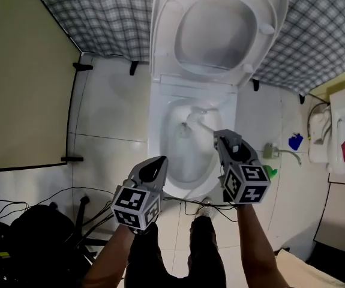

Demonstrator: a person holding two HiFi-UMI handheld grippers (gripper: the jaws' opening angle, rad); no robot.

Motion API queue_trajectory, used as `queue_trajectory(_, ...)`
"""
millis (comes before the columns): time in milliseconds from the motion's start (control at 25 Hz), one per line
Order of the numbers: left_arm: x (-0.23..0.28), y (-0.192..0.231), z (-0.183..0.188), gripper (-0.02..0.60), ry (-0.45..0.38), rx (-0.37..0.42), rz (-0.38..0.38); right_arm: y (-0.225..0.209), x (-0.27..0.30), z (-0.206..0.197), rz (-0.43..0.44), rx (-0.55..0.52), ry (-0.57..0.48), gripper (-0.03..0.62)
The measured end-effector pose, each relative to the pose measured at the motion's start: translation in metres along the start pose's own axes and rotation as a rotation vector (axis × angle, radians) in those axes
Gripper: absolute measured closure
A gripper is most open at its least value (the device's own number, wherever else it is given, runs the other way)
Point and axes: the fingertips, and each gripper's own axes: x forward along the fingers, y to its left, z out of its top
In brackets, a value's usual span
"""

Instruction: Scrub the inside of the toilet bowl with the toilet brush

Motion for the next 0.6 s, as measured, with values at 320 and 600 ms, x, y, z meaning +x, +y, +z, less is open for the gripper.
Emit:
queue_trajectory(320, 0.006, -0.044, 0.031, 0.571, -0.031, 0.070, -0.051, -0.041, -0.104, 0.035, 0.024, 0.139, -0.138, 0.396)
queue_trajectory(600, 0.018, -0.104, 0.028, 0.572, -0.008, 0.125, -0.119, -0.112, -0.186, 0.025, -0.110, 0.176, -0.201, 0.396)
